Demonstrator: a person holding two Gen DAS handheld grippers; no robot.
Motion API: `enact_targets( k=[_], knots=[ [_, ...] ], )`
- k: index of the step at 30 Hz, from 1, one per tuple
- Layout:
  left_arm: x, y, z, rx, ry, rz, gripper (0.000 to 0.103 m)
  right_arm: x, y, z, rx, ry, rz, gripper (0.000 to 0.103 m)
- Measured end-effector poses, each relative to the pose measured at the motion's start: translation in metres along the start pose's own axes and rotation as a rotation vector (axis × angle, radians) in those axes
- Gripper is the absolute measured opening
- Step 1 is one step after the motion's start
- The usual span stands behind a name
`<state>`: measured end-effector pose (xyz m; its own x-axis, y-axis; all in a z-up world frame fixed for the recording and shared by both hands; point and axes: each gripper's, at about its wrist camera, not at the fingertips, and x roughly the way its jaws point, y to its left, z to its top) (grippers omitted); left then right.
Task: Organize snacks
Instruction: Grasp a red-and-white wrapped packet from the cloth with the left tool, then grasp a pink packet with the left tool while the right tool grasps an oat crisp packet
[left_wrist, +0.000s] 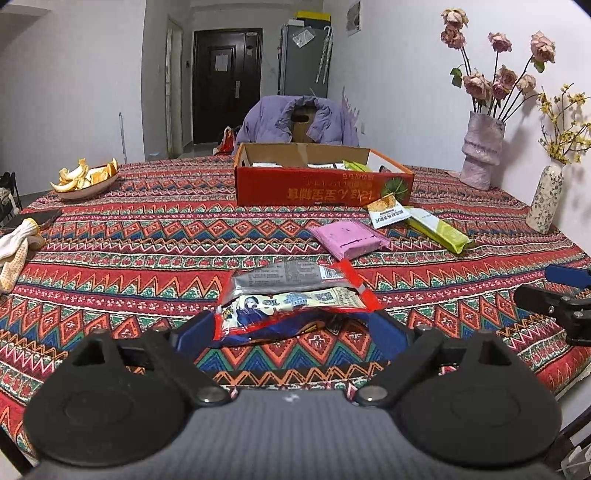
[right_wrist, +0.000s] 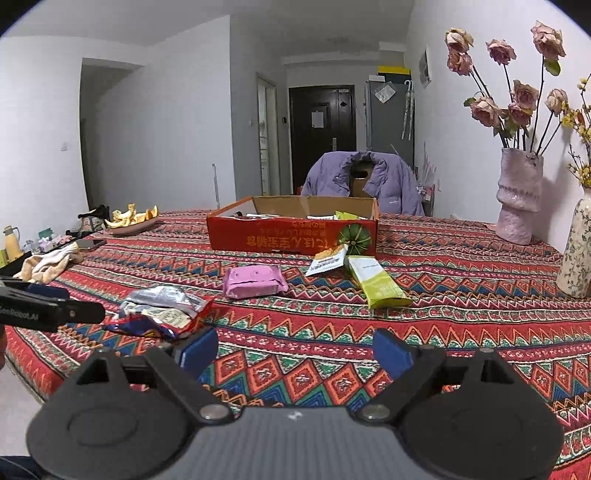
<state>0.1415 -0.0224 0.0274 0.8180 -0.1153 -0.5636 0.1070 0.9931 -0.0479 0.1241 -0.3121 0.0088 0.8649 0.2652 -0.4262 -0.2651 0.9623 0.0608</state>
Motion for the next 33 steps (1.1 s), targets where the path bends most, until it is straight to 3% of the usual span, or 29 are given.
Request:
enact_targets(
  k=[17, 25, 33],
  knots=[
    [0.069, -0.003, 0.038, 0.071, 0.088, -0.060, 0.095, 0.064, -0.012, 0.017, 0.030, 0.073, -0.017, 0.090],
    [0.112, -0.007, 0.062, 0.147, 0.128, -0.138, 0.095, 0.101, -0.017, 0.029, 0.019, 0.115, -0.014, 0.090],
    [0.169, -0.016, 0.092, 0.232, 0.215, -0.233, 0.095, 0.147, -0.023, 0.053, -0.006, 0.141, -0.021, 0.090]
  ],
)
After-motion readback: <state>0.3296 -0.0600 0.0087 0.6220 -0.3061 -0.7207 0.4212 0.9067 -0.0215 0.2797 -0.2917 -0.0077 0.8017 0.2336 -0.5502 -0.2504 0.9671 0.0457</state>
